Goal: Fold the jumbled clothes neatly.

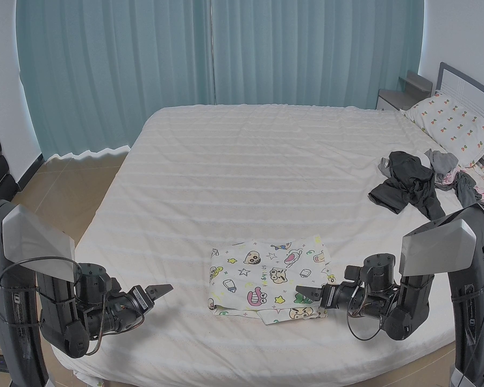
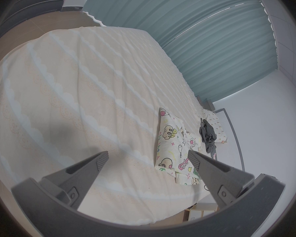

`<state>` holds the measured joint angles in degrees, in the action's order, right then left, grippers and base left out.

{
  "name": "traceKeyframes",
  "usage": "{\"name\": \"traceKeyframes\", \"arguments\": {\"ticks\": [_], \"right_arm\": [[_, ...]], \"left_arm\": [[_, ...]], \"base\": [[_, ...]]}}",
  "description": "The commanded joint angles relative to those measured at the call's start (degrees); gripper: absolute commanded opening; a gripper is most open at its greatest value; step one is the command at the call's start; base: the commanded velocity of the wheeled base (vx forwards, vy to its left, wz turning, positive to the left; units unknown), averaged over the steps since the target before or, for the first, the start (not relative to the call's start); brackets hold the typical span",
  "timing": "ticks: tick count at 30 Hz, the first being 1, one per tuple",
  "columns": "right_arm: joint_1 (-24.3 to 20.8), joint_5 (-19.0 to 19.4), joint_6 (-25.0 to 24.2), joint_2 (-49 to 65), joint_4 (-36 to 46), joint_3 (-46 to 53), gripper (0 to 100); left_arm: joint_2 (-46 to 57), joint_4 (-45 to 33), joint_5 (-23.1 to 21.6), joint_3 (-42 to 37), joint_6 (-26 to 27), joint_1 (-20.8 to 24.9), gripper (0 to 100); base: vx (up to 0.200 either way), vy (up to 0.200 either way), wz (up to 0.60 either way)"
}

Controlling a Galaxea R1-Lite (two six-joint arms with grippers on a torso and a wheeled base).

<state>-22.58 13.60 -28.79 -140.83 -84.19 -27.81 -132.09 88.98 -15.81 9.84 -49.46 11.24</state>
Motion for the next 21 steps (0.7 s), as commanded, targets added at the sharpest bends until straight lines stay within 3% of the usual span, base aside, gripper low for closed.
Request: {"name": "traceKeyframes", "arguments": {"ticks": [1,7,11,20,21], "right_arm": [[-0.27,0.46,-0.12,2.40,0.08,2.23,100],[-1.51,2.74,-0.47,4.42,-0.19,4.16,100],[-1.68,5.03,-4.25,5.74,-0.27,4.25,100],[-1.51,5.73,-4.60,1.87,-0.19,2.32,100],[-1.42,5.73,-4.69,1.78,-0.27,1.79,0]], "left_arm": [[-0.01,1.02,-0.01,0.01,-0.03,0.01,100],[-0.01,1.02,-0.01,0.01,-0.03,0.01,100],[-0.01,1.02,-0.01,0.01,-0.03,0.01,100],[-0.01,1.02,-0.01,0.09,-0.03,0.01,100],[-0.01,1.02,-0.01,0.09,-0.03,0.01,100]], "base": [[0.000,0.000,0.00],[0.000,0.000,0.00],[0.000,0.000,0.00],[0.000,0.000,0.00],[0.000,0.000,0.00]]}}
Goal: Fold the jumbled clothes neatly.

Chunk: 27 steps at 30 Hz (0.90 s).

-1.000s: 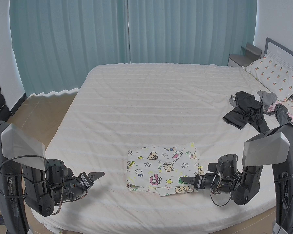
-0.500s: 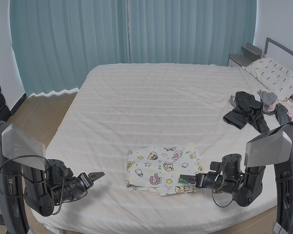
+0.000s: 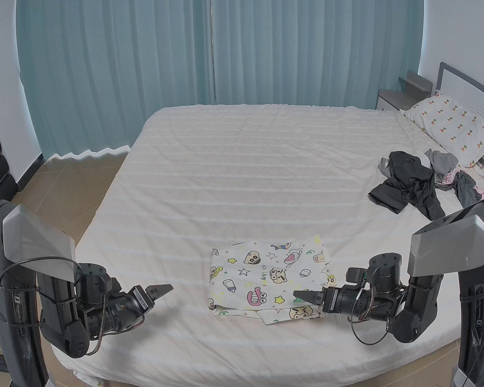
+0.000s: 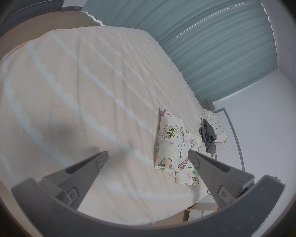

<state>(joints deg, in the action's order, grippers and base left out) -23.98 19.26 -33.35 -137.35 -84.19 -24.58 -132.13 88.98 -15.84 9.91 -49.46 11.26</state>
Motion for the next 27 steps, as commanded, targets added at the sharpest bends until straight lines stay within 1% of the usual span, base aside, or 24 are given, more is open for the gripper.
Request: {"name": "traceKeyframes", "arguments": {"ticks": [1,11,18,24,27], "right_arm": [[0.07,-0.01,-0.31,-1.60,-0.19,-1.97,0],[1.48,-0.36,0.04,-0.90,-0.19,-1.62,0],[2.53,-0.28,0.13,1.47,1.92,-1.44,0],[2.80,0.78,1.27,4.90,6.84,-0.21,0],[4.12,0.87,3.65,5.34,10.71,-0.56,0]], "left_arm": [[0.03,1.02,0.02,0.02,-0.03,-0.01,100],[0.03,1.02,0.10,-0.07,-0.03,-0.01,100],[0.03,1.02,0.10,-0.07,-0.03,-0.01,100],[0.03,1.02,0.10,-0.16,-0.03,-0.01,100],[0.03,1.02,0.10,-0.07,-0.03,-0.01,100]], "base": [[0.000,0.000,0.00],[0.000,0.000,0.00],[0.000,0.000,0.00],[0.000,0.000,0.00],[0.000,0.000,0.00]]}}
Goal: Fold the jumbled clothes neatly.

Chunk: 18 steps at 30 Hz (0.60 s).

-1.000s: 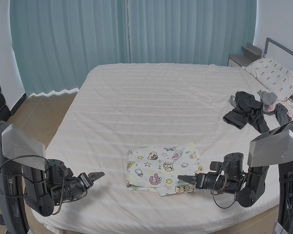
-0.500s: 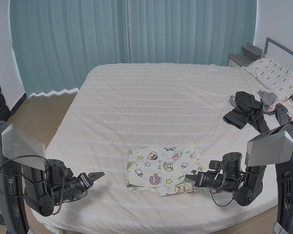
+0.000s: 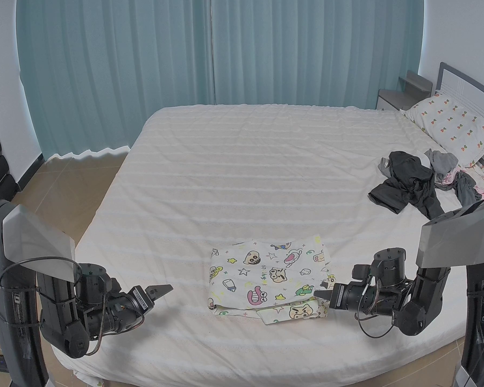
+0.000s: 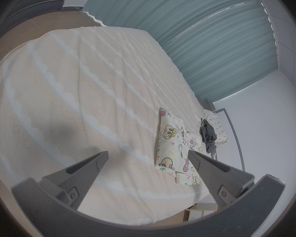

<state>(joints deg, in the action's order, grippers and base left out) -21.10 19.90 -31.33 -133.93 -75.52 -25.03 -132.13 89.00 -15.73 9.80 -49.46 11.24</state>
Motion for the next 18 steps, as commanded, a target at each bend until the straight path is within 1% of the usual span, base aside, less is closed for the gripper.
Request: {"name": "traceKeyframes", "arguments": {"ticks": [1,4,7,11,18], "right_arm": [[1.59,0.32,2.50,1.91,2.84,-0.11,0],[3.17,2.25,5.49,2.00,6.26,-0.11,0],[4.75,4.01,5.84,1.83,7.32,-0.81,0],[5.63,4.19,5.84,1.83,7.67,-1.16,0],[5.19,4.19,6.37,1.74,9.08,-1.08,0]], "left_arm": [[0.03,1.00,-0.01,-0.05,-0.03,0.01,100],[0.03,1.00,-0.01,-0.05,-0.03,0.01,100],[0.03,1.00,-0.01,-0.05,-0.03,0.01,100],[0.03,1.00,-0.01,-0.05,-0.03,0.01,100],[0.03,1.00,-0.01,-0.05,-0.03,0.01,100]], "base": [[0.000,0.000,0.00],[0.000,0.000,0.00],[0.000,0.000,0.00],[0.000,0.000,0.00],[0.000,0.000,0.00]]}}
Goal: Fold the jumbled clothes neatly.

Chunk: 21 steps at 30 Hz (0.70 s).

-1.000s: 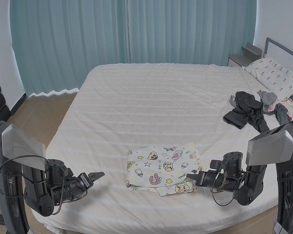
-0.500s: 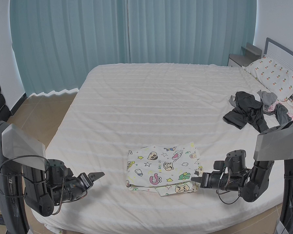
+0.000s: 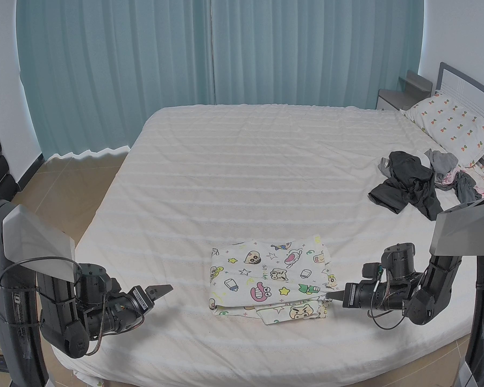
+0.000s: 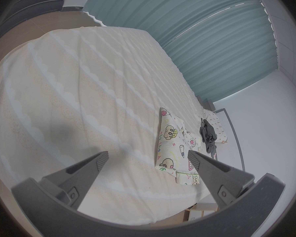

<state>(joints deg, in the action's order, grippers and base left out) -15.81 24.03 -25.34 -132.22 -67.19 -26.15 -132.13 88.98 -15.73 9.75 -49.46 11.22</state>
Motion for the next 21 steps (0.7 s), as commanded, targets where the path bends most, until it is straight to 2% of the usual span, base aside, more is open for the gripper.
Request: {"name": "traceKeyframes", "arguments": {"ticks": [1,8,21], "right_arm": [[0.08,0.05,0.82,0.21,1.54,0.05,0],[0.17,0.49,6.27,-0.23,5.06,0.57,0],[-0.18,0.49,7.68,-1.73,5.14,0.84,0]], "left_arm": [[0.03,1.02,-0.01,0.00,-0.03,0.03,100],[0.03,1.02,-0.01,0.00,-0.03,0.03,100],[0.03,1.02,0.17,0.00,0.06,0.91,100]], "base": [[0.000,0.000,0.00],[0.000,0.000,0.00],[0.000,0.000,0.00]]}}
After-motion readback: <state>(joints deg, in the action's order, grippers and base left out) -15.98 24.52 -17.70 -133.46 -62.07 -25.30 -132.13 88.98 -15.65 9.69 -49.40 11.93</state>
